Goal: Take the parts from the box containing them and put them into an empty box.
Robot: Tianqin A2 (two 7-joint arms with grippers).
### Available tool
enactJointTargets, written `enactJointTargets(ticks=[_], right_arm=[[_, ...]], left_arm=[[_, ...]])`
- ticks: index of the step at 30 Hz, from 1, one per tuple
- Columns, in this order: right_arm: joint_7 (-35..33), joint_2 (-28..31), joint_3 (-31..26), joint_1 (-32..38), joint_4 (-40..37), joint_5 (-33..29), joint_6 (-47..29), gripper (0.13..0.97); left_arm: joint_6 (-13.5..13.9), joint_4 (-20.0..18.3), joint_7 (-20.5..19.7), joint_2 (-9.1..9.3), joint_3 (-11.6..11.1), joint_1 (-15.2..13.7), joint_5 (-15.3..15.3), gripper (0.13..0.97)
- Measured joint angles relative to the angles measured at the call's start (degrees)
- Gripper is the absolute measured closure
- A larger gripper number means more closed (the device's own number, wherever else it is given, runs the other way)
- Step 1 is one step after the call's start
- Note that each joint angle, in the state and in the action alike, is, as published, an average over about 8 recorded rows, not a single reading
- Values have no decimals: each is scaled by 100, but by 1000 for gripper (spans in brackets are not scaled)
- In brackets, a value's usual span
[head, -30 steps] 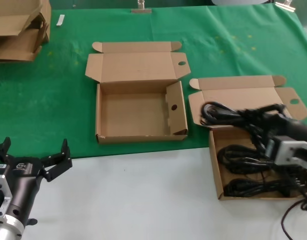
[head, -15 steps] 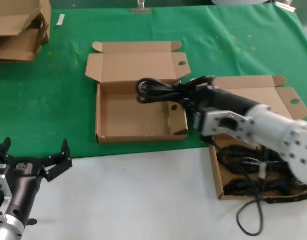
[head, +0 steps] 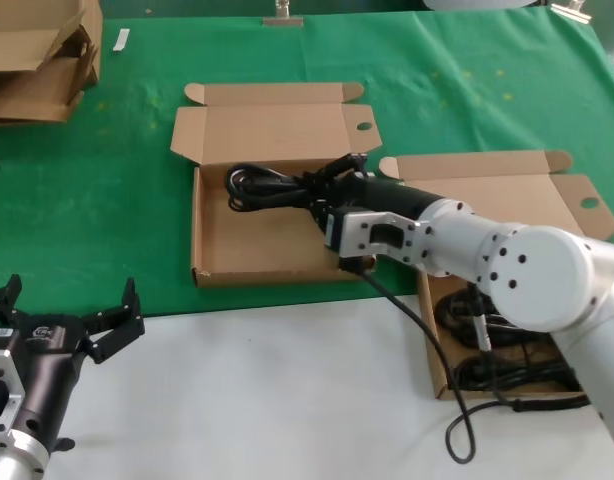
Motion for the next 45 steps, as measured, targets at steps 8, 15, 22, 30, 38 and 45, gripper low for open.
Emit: enactJointTargets(ticks=[8, 15, 22, 30, 38, 45], right_arm=[[-90, -161, -63, 129, -398, 191, 120, 904], [-295, -196, -89, 162, -557, 531, 266, 904], [-628, -241, -118, 200, -782, 944, 488, 904], [-790, -243, -147, 240, -913, 1182, 609, 890], [-803, -202, -212, 138, -844, 1252, 616, 828], [-729, -47, -209, -2, -635, 1275, 562, 736]], left_arm=[[0, 0, 0, 0, 0, 0, 0, 132], [0, 0, 0, 0, 0, 0, 0, 132], [0, 0, 0, 0, 0, 0, 0, 132], [0, 0, 0, 0, 0, 0, 0, 132], [0, 0, 0, 0, 0, 0, 0, 132], [0, 0, 0, 0, 0, 0, 0, 132]])
